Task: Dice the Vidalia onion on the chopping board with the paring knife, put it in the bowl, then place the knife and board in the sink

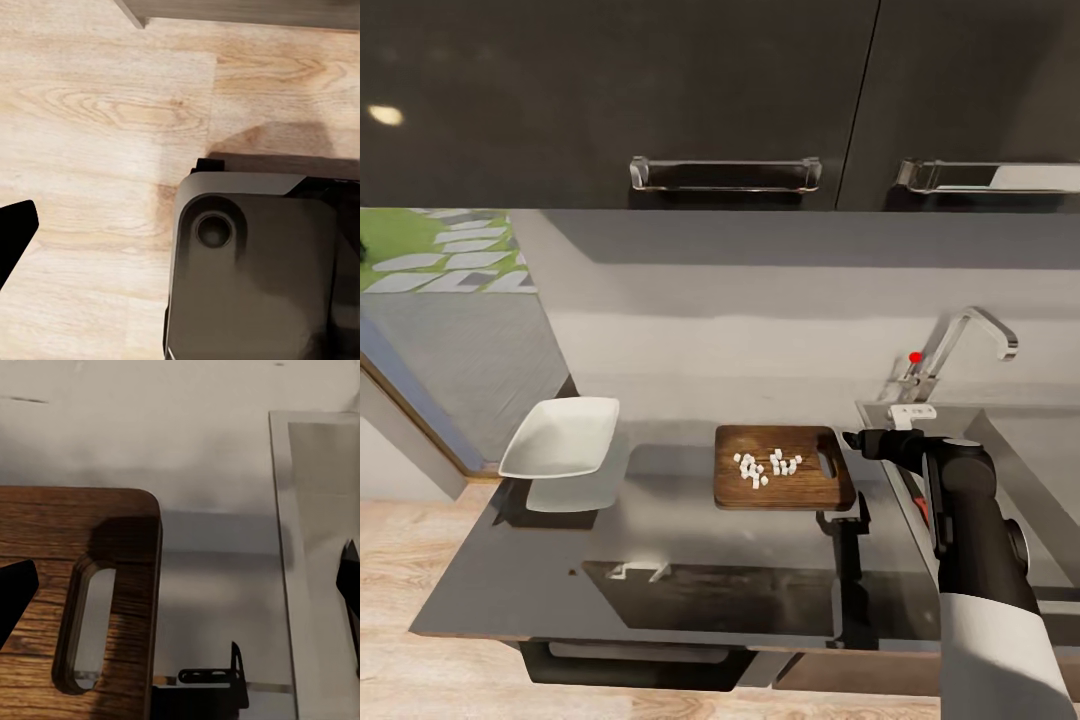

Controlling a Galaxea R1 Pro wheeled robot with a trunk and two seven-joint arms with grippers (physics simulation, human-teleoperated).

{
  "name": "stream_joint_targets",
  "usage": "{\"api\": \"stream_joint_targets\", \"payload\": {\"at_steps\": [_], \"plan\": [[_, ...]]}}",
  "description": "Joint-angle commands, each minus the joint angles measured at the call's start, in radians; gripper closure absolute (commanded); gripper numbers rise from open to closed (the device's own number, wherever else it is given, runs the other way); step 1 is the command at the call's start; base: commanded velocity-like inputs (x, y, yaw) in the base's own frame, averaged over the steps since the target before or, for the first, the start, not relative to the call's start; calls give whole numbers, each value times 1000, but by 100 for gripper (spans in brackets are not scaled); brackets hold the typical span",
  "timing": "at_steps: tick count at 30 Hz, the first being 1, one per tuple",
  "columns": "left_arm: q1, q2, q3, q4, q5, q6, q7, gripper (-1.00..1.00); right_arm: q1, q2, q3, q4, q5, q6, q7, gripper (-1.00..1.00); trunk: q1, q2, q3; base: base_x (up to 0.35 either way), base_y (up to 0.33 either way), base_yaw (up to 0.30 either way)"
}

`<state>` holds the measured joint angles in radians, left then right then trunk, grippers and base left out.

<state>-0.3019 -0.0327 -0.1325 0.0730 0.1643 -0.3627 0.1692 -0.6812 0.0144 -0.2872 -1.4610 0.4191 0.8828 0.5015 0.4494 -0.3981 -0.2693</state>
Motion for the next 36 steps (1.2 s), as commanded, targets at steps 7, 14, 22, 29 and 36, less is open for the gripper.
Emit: {"api": "stream_joint_targets", "payload": {"at_steps": [7, 14, 22, 29, 36], "plan": [[-2, -1, -9, 4, 9, -7, 1, -100, -1, 1, -2, -1, 10, 2, 10, -100, 1, -2, -8, 0, 0, 0], [-2, 0, -9, 5, 9, -7, 1, -100, -1, 1, -2, -1, 10, 2, 10, -100, 1, -2, -19, 0, 0, 0], [-2, 0, -9, 5, 9, -7, 1, -100, -1, 2, -1, -1, 10, 2, 10, -100, 1, -2, -31, 0, 0, 0], [-2, 0, -9, 5, 9, -7, 1, -100, -1, 1, -1, -1, 10, 2, 10, -100, 1, -2, -42, 0, 0, 0], [-2, 1, -9, 5, 9, -7, 1, -100, -1, 1, -1, -1, 10, 2, 11, -100, 1, -2, -53, 0, 0, 0]]}}
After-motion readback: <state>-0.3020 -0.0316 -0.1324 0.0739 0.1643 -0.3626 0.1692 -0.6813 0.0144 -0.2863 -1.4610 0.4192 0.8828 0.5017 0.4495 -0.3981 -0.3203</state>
